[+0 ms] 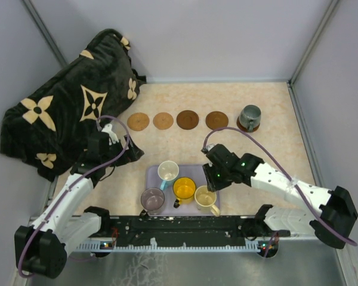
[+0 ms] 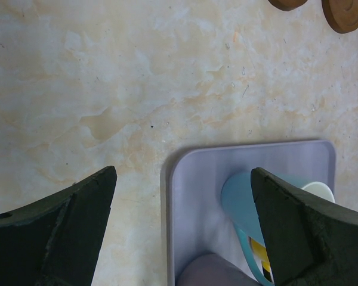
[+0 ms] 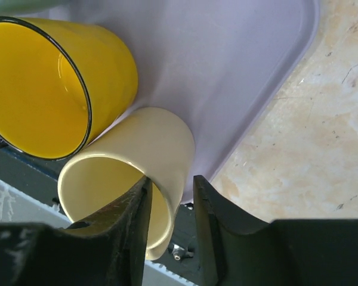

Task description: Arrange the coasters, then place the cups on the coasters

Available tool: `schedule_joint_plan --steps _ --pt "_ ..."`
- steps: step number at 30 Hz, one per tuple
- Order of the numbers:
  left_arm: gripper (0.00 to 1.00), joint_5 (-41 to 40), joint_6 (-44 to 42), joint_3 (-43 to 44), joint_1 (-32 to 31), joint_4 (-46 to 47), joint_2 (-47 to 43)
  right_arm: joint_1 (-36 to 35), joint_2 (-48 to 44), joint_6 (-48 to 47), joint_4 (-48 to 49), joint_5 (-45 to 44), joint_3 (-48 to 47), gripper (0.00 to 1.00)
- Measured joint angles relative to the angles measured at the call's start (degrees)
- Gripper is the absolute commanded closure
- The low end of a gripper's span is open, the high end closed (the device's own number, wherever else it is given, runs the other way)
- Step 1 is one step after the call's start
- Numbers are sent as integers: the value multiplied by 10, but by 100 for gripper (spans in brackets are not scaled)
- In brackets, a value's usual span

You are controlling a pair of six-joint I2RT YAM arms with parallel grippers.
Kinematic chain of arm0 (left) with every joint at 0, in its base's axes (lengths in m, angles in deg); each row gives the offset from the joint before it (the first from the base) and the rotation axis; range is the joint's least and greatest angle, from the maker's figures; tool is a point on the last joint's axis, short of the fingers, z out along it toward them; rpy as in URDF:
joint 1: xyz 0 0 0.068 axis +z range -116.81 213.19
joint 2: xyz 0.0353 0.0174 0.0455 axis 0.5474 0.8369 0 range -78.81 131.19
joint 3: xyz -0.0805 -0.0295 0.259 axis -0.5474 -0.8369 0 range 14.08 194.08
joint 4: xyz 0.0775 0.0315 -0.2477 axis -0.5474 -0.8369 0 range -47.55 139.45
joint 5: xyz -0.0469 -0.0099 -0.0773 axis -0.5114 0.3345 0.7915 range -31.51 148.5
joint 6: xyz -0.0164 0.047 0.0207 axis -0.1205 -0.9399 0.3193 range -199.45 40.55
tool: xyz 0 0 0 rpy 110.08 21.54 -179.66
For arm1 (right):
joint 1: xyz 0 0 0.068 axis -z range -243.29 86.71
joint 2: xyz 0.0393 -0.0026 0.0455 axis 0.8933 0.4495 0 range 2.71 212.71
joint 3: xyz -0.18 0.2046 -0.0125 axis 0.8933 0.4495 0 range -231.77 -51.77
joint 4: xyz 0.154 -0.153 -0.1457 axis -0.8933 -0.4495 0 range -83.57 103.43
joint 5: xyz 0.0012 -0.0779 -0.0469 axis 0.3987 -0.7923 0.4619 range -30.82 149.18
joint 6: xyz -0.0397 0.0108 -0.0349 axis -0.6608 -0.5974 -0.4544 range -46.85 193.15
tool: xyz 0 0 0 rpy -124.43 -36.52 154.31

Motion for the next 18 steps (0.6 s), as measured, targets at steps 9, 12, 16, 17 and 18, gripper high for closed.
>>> schedule_joint_plan --steps 9,12,16,17,18 --pt "0 6 -2 -6 0 12 12 -3 27 13 15 -42 -2 76" --pt "0 6 -3 -6 0 13 14 -3 32 19 23 -57 -2 82" --pt "0 7 -3 -6 0 13 17 -3 36 18 32 -68 -3 94" --pt "0 7 -3 -6 0 13 17 -4 37 19 36 -69 -4 95" --pt "0 7 -4 -6 0 13 17 -5 39 21 41 -71 -7 96"
